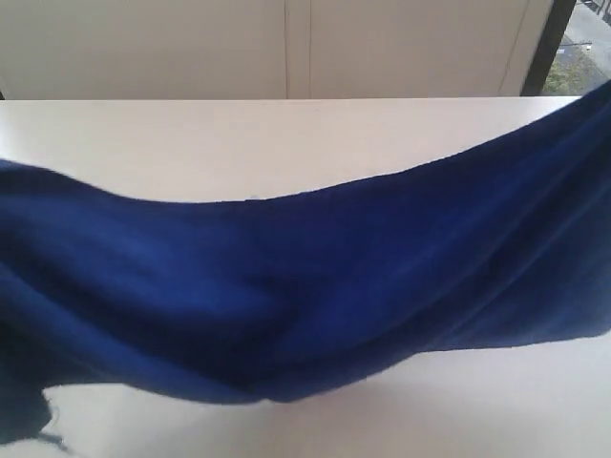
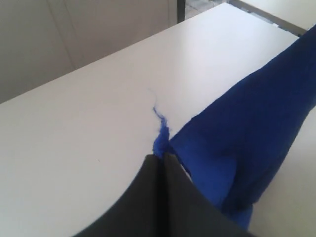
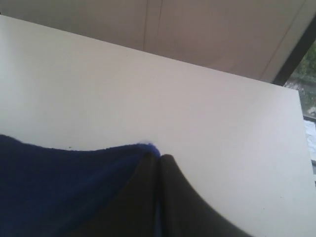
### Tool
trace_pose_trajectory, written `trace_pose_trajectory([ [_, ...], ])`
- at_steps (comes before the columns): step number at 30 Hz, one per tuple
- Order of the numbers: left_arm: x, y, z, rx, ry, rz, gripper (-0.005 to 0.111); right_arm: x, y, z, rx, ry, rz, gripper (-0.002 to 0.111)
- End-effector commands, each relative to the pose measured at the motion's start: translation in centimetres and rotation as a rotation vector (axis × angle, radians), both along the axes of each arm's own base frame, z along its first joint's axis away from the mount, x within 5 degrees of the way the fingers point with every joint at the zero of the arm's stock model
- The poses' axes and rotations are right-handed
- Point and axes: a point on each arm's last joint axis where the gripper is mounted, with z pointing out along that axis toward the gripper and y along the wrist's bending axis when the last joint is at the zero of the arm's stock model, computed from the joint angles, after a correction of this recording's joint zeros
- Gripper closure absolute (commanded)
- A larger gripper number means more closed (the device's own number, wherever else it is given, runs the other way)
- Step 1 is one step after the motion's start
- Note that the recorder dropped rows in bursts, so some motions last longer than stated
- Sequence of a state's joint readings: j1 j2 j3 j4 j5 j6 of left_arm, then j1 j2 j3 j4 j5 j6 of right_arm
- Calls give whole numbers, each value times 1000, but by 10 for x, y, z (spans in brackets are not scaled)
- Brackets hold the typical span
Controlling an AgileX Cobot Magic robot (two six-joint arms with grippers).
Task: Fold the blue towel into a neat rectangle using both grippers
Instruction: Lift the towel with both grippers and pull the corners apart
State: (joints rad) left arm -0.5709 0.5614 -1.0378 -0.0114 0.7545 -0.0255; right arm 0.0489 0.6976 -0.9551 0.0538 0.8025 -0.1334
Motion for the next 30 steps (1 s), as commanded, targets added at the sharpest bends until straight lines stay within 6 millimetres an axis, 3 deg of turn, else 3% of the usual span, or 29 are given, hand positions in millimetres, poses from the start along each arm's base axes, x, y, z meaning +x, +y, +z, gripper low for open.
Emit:
trace_pose_trajectory([
  [1,-36,22,4,-81,-72,5,107,-46,-3,5,-2,-50,-10,108],
  [4,-46,32,3,-112,-85,42,107,-65,-4,6,-1,-73,-9,108],
  [8,-25,43,-15,-36,-35,274,107,-58,-5,2,19,-27,-32,108],
  [13,20,31,-63,40,89,467,107,-9,-8,-26,1,87,-89,108],
  [17,60,7,-104,42,86,482,107,45,-5,-71,-3,182,-88,108],
  [20,89,0,-131,132,77,580,107,83,-4,-103,-22,215,-80,108],
  [25,136,-15,-154,225,-44,690,107,134,-3,-148,-32,266,-92,108],
  [30,169,-22,-183,290,-80,842,107,165,-6,-188,-38,307,-88,108],
])
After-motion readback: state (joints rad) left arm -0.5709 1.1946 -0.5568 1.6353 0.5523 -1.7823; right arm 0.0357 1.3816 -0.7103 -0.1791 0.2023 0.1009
